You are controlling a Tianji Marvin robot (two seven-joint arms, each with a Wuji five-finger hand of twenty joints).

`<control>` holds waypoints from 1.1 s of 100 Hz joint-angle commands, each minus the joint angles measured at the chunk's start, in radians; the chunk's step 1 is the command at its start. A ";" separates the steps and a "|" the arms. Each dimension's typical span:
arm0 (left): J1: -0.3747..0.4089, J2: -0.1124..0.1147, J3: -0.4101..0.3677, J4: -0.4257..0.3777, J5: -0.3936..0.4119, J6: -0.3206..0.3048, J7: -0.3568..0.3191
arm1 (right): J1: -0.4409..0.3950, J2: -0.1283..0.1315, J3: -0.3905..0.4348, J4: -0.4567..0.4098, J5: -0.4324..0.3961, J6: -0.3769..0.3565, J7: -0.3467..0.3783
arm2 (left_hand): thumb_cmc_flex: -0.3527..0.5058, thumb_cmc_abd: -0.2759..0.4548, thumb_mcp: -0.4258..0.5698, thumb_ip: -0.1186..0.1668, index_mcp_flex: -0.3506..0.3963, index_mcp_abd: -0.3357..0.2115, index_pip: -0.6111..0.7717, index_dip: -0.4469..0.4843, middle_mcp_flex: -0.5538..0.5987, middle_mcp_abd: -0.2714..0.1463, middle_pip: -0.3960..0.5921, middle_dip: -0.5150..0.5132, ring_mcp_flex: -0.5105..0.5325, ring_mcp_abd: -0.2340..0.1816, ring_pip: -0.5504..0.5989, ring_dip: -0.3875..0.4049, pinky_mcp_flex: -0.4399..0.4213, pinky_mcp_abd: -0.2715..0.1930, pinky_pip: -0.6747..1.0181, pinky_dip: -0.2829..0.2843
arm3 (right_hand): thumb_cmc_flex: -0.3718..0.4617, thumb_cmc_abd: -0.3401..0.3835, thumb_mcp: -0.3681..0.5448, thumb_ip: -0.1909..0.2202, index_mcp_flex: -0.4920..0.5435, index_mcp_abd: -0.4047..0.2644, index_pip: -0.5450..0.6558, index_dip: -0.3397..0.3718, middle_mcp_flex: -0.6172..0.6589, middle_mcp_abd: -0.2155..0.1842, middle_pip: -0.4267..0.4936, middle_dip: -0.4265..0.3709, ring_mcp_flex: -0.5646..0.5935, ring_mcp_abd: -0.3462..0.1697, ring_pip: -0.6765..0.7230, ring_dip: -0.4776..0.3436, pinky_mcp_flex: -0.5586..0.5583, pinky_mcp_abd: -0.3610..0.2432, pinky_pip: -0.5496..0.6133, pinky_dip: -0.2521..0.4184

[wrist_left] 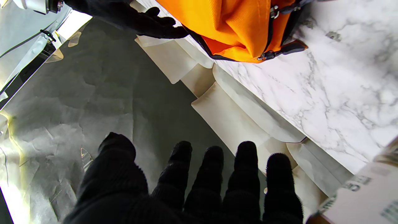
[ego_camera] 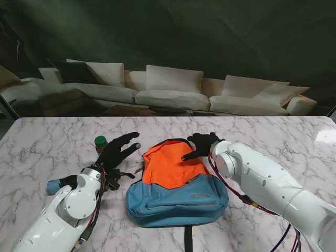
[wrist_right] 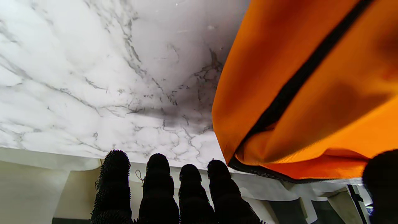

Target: Put the umbrella and water cup into the side pockets of the backpack

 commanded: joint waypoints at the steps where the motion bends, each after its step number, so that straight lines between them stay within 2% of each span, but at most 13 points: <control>1: -0.002 -0.001 0.002 0.004 0.001 -0.001 -0.010 | 0.002 -0.018 -0.011 0.011 -0.006 0.009 0.004 | -0.006 0.042 -0.002 0.020 -0.037 -0.009 -0.013 -0.001 -0.036 -0.019 -0.012 0.002 0.016 -0.005 0.003 0.004 -0.007 -0.003 0.009 0.015 | -0.043 -0.002 0.007 -0.020 -0.051 0.052 -0.034 -0.025 -0.036 0.030 -0.030 -0.013 -0.008 0.015 -0.029 -0.033 -0.021 0.028 -0.020 -0.019; 18: -0.003 -0.001 0.003 0.004 0.001 -0.001 -0.009 | 0.027 -0.051 -0.068 0.060 0.042 0.038 -0.026 | -0.006 0.042 -0.003 0.020 -0.039 -0.009 -0.014 -0.001 -0.036 -0.019 -0.010 0.002 0.017 -0.005 0.003 0.004 -0.006 -0.003 0.009 0.015 | 0.010 -0.040 0.012 -0.013 -0.049 0.060 -0.133 -0.024 -0.027 0.034 0.004 0.007 0.010 0.016 -0.026 -0.033 -0.035 0.067 -0.071 -0.054; 34: -0.003 -0.001 0.003 0.005 -0.003 -0.005 -0.010 | 0.027 -0.100 -0.082 0.123 0.086 0.089 -0.112 | -0.006 0.042 -0.003 0.020 -0.042 -0.010 -0.016 -0.001 -0.038 -0.020 -0.010 0.002 0.016 -0.005 0.003 0.004 -0.006 -0.003 0.008 0.015 | 0.064 -0.087 0.016 -0.008 -0.046 0.080 -0.149 -0.042 -0.023 0.045 0.086 0.044 0.027 0.009 -0.020 -0.035 -0.037 0.075 -0.103 -0.087; 51: -0.005 -0.002 0.002 0.008 0.000 -0.011 -0.007 | 0.028 -0.124 -0.088 0.150 0.114 0.130 -0.136 | -0.007 0.042 -0.003 0.020 -0.044 -0.008 -0.017 -0.001 -0.038 -0.021 -0.009 0.002 0.016 -0.006 0.003 0.004 -0.006 -0.004 0.008 0.015 | 0.085 -0.111 0.021 -0.006 -0.041 0.070 -0.140 -0.044 -0.019 0.041 0.106 0.051 0.028 0.003 -0.017 -0.035 -0.038 0.071 -0.106 -0.095; 55: -0.004 -0.002 0.003 0.008 0.000 -0.010 -0.007 | 0.032 -0.125 -0.096 0.152 0.118 0.133 -0.128 | -0.007 0.041 -0.003 0.020 -0.044 -0.008 -0.017 -0.001 -0.039 -0.020 -0.009 0.002 0.016 -0.005 0.003 0.004 -0.006 -0.004 0.008 0.015 | 0.093 -0.117 0.022 -0.006 -0.060 0.062 -0.096 0.069 -0.022 0.040 0.118 0.051 0.028 0.003 -0.014 -0.036 -0.038 0.070 -0.105 -0.106; 58: -0.004 -0.001 0.003 0.008 0.000 -0.010 -0.008 | 0.035 -0.128 -0.102 0.157 0.121 0.135 -0.126 | -0.007 0.041 -0.003 0.020 -0.044 -0.009 -0.017 -0.001 -0.038 -0.021 -0.009 0.002 0.016 -0.005 0.003 0.004 -0.006 -0.003 0.009 0.015 | 0.100 -0.122 0.024 -0.005 -0.053 0.055 -0.083 0.098 -0.023 0.039 0.117 0.050 0.027 0.005 -0.014 -0.036 -0.037 0.069 -0.104 -0.108; 71: -0.005 -0.001 0.006 0.008 -0.005 -0.008 -0.014 | 0.043 -0.154 -0.118 0.205 0.148 0.125 -0.148 | -0.007 0.041 -0.003 0.020 -0.043 -0.007 -0.017 -0.001 -0.039 -0.021 -0.009 0.002 0.015 -0.005 0.002 0.004 -0.006 -0.003 0.008 0.015 | 0.175 -0.152 0.008 0.006 -0.038 -0.030 0.213 0.344 -0.021 0.025 0.141 0.061 0.037 0.008 0.000 -0.030 -0.037 0.071 -0.098 -0.127; 82: -0.004 -0.001 0.007 0.006 -0.008 -0.005 -0.016 | 0.041 -0.178 -0.118 0.242 0.168 0.111 -0.192 | -0.008 0.041 -0.003 0.020 -0.043 -0.008 -0.017 -0.001 -0.038 -0.021 -0.008 0.002 0.016 -0.005 0.002 0.004 -0.007 -0.003 0.008 0.014 | 0.287 -0.165 -0.043 0.011 -0.017 -0.093 0.393 0.454 -0.019 0.020 0.206 0.089 0.053 0.008 0.015 -0.029 -0.035 0.073 -0.089 -0.149; 87: -0.003 -0.001 0.006 0.005 -0.008 -0.005 -0.015 | 0.038 -0.188 -0.119 0.258 0.167 0.101 -0.220 | -0.008 0.041 -0.003 0.020 -0.043 -0.008 -0.017 0.000 -0.038 -0.020 -0.008 0.002 0.016 -0.007 0.002 0.004 -0.006 -0.003 0.008 0.015 | 0.356 -0.160 -0.081 0.017 -0.016 -0.138 0.515 0.506 -0.018 0.012 0.293 0.123 0.074 0.007 0.033 -0.028 -0.027 0.075 -0.075 -0.166; 95: -0.002 -0.001 0.006 0.004 -0.008 -0.003 -0.014 | 0.033 -0.204 -0.114 0.283 0.170 0.082 -0.269 | -0.007 0.041 -0.002 0.020 -0.043 -0.008 -0.017 0.000 -0.038 -0.020 -0.008 0.002 0.015 -0.004 0.002 0.004 -0.006 -0.003 0.008 0.015 | 0.493 -0.145 -0.158 0.040 -0.013 -0.238 0.753 0.546 0.084 -0.041 0.440 0.182 0.131 -0.004 0.083 -0.009 -0.017 0.082 -0.040 -0.203; 102: -0.002 -0.001 0.006 0.003 -0.007 -0.003 -0.013 | 0.028 -0.216 -0.108 0.305 0.166 0.066 -0.320 | -0.008 0.041 -0.003 0.020 -0.042 -0.008 -0.017 0.000 -0.039 -0.021 -0.008 0.001 0.015 -0.006 0.002 0.004 -0.006 -0.003 0.008 0.015 | 0.600 -0.153 -0.160 0.063 0.057 -0.355 0.921 0.556 0.339 -0.186 0.654 0.288 0.318 -0.062 0.216 0.076 0.008 0.101 0.000 -0.223; 105: -0.002 -0.001 0.006 0.003 -0.007 -0.003 -0.013 | 0.025 -0.225 -0.102 0.319 0.167 0.060 -0.349 | -0.007 0.041 -0.002 0.020 -0.042 -0.008 -0.016 0.000 -0.039 -0.020 -0.008 0.001 0.015 -0.005 0.002 0.004 -0.006 -0.003 0.008 0.015 | 0.589 -0.200 0.010 0.055 0.115 -0.408 0.975 0.537 0.452 -0.236 0.738 0.352 0.396 -0.094 0.281 0.133 0.014 0.106 0.024 -0.238; 110: -0.003 -0.001 0.006 0.004 -0.006 -0.004 -0.013 | 0.022 -0.232 -0.094 0.334 0.167 0.047 -0.381 | -0.007 0.041 -0.003 0.020 -0.042 -0.008 -0.017 0.000 -0.039 -0.022 -0.008 0.001 0.016 -0.006 0.002 0.004 -0.007 -0.004 0.008 0.015 | 0.603 -0.278 0.230 -0.059 0.177 -0.496 1.074 0.415 0.608 -0.277 0.828 0.407 0.516 -0.134 0.383 0.202 0.038 0.113 0.044 -0.240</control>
